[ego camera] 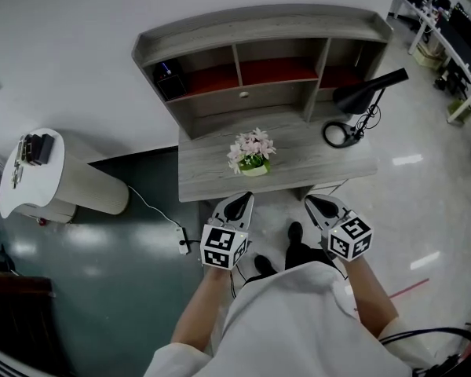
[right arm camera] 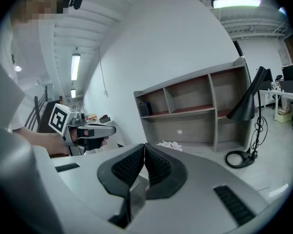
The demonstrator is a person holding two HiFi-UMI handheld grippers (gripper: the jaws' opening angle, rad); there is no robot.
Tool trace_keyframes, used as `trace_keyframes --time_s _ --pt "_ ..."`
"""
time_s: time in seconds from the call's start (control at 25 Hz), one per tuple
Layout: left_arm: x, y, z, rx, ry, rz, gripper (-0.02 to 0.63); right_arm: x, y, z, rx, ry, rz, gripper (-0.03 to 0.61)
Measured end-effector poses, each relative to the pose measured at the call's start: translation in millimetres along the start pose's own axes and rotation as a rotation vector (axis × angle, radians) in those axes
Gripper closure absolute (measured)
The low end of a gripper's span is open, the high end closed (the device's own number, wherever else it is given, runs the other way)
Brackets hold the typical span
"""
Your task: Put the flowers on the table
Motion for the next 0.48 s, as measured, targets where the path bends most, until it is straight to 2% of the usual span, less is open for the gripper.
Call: trace_keyframes --time_s 0.2,0.32,0.48 --pt "-12 5 6 -0.074 0.003 0.04 0.604 -11 2 -1 0.014 0.023 0.001 0.56" --pt "-10 -7 15 -0.108 -0.01 0.018 0.604 -12 0 10 0.039 0.038 -0.014 0.56" --pt "-22 -16 32 -0.159 0.019 -0.007 0.605 -19 -3 18 0.059 0.063 -0.054 0.56"
Point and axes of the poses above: the fingertips, and each gripper's own axes: x forward along the fingers, z to its right, y out of its top, the point moved 9 cm from there along -x, backward along the fingers, and after that the axes turned 14 degrees about x, right-handed, at the moved point
